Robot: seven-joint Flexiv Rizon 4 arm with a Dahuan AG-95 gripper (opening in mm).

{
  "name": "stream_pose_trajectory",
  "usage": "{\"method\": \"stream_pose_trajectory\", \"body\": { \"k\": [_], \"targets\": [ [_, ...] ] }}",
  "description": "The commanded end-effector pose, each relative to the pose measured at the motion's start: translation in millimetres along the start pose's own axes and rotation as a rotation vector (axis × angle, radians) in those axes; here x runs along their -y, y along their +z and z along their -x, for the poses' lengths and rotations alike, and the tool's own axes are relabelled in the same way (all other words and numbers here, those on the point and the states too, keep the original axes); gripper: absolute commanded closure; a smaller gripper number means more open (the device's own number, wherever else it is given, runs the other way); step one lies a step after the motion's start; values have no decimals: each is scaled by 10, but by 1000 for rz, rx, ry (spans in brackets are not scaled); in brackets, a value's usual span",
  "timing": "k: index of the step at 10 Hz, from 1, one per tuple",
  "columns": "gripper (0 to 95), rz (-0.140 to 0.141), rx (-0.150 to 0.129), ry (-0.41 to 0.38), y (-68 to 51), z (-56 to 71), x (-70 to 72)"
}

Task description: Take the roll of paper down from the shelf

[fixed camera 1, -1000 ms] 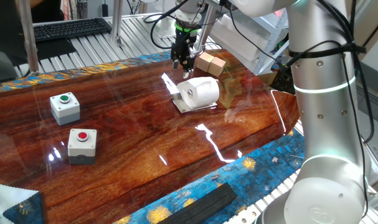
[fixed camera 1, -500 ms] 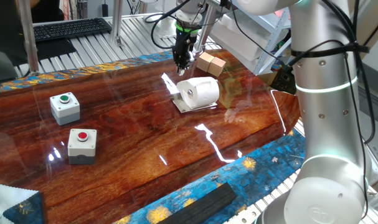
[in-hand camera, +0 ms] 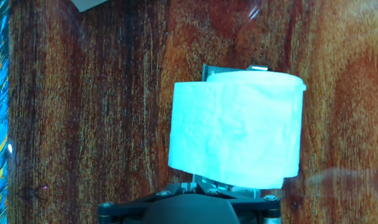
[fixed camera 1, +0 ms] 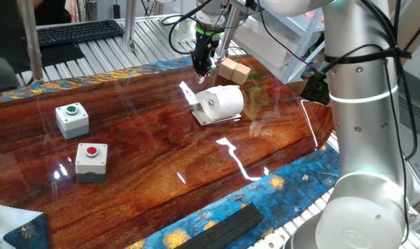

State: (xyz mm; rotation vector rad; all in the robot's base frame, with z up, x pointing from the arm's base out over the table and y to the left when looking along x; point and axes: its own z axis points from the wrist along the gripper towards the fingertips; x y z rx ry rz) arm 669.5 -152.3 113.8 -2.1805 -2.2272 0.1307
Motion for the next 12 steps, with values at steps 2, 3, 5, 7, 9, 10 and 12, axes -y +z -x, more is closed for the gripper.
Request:
{"method": "stream_pose_trajectory", "body": {
  "k": [2,3,5,7,9,10,12],
  "targets": [
    [950,3,-1,29,-8,-1,19],
    [950,3,2,30,-8,-1,19],
    [950,7,27,39,-8,-1,19],
    [950,11,30,46,-8,-1,19],
    [950,11,29,53,-8,-1,19],
    [950,3,26,59,-8,-1,19],
    [760,6,9,124,-8,-1,19]
  ]
}}
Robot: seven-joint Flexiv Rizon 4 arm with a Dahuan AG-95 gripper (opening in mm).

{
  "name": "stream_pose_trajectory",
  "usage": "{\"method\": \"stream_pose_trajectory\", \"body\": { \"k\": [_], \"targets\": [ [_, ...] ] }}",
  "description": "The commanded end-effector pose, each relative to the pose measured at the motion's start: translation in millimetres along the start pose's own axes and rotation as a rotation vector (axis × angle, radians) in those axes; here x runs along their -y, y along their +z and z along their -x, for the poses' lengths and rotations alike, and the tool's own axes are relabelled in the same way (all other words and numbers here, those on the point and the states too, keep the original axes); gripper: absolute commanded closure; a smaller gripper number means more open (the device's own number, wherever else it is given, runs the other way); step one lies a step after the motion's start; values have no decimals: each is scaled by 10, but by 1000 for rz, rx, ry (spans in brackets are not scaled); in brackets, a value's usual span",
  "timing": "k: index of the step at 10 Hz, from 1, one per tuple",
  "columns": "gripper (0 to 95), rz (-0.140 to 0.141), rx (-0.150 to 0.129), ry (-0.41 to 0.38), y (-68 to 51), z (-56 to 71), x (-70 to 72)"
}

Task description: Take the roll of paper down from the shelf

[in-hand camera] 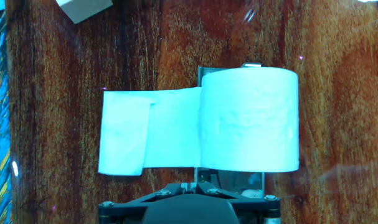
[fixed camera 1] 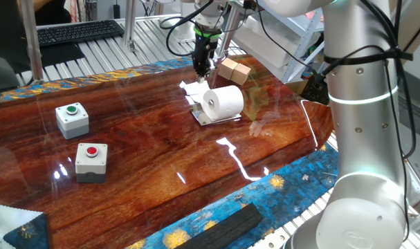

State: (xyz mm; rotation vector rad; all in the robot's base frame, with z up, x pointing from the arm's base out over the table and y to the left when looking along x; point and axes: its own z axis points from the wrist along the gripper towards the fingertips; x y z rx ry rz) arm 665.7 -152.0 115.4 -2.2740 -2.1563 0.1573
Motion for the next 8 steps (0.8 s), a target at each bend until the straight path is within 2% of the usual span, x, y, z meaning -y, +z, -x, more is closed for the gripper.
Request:
{"method": "stream_pose_trajectory", "body": {
  "k": [1,2,5,8],
  "targets": [
    [190,5,-18,93,5,1,-20],
    [0,5,-16,103,5,1,-20],
    [0,17,-25,111,6,108,93],
    [0,25,-36,99,-58,222,223]
  ]
}}
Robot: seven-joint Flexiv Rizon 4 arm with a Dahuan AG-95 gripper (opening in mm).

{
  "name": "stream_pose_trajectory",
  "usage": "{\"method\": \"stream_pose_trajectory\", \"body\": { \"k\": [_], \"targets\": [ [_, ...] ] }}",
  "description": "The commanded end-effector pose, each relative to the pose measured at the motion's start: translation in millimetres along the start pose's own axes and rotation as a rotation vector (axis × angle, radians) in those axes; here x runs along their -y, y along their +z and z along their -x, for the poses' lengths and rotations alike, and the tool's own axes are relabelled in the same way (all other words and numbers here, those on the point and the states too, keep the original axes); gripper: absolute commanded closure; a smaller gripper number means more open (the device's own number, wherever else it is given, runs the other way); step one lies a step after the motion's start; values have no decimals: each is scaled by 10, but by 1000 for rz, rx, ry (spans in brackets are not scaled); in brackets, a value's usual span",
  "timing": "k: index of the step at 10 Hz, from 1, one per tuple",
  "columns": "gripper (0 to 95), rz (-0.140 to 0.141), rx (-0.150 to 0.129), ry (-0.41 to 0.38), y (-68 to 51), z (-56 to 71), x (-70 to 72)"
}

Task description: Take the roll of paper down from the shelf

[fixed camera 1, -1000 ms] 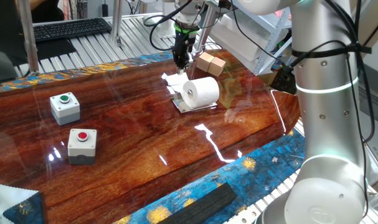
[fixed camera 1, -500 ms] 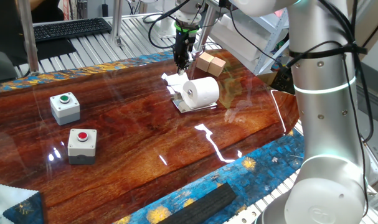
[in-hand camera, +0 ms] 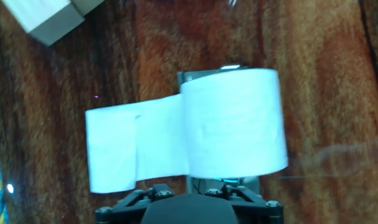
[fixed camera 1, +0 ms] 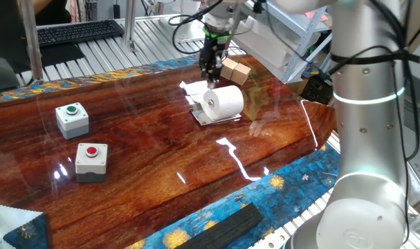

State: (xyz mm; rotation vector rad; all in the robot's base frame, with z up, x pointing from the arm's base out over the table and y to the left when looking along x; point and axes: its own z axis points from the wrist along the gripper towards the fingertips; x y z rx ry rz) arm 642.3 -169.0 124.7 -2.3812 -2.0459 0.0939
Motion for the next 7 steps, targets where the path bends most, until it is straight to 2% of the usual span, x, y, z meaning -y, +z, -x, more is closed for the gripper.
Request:
{"method": "stream_pose_trajectory", "body": {
  "k": [1,4,7],
  "targets": [
    [0,1,-5,4,-8,73,15],
    [0,4,-9,2,8,215,117],
    [0,5,-7,-22,81,326,226]
  ]
}}
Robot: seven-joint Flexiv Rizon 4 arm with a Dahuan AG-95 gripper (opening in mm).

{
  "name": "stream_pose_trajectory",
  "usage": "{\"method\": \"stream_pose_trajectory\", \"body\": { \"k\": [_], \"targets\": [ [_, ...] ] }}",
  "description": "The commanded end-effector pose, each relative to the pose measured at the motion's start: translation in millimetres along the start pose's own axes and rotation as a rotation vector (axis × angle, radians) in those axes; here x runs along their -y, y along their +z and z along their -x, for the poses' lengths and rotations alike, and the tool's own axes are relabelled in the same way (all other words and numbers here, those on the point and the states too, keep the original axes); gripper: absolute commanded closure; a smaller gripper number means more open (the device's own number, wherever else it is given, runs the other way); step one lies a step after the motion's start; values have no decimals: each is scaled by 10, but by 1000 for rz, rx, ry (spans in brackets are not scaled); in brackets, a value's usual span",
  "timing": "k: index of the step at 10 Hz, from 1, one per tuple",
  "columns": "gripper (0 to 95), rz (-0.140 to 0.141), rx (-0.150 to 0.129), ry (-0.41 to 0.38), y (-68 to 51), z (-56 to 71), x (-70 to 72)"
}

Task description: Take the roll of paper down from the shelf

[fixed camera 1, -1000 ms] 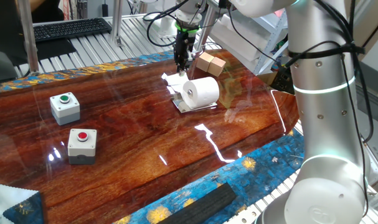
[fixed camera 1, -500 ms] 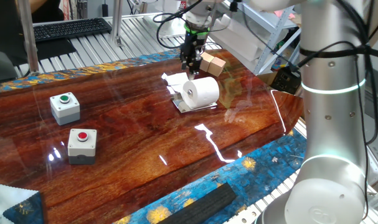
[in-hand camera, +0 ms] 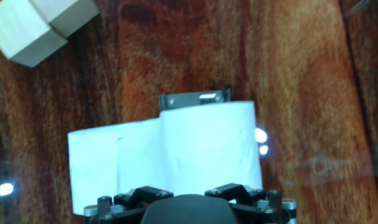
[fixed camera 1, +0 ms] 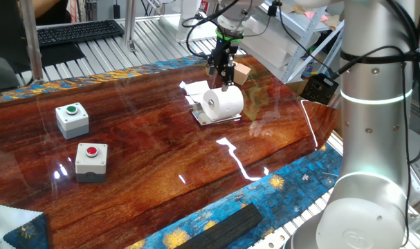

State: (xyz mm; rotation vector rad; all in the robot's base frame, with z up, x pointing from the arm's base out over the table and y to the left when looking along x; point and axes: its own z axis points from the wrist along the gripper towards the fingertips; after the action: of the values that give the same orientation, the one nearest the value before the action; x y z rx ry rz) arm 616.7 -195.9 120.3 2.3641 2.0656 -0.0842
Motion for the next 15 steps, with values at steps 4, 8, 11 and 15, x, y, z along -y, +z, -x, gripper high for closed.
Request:
{"method": "stream_pose_trajectory", "body": {
  "k": [4,8,11,15],
  "targets": [
    [0,11,-5,-38,127,185,131],
    [0,21,1,-27,179,260,137],
    [0,23,-6,-35,231,255,139],
    [0,29,-19,-37,383,253,167]
  ]
}}
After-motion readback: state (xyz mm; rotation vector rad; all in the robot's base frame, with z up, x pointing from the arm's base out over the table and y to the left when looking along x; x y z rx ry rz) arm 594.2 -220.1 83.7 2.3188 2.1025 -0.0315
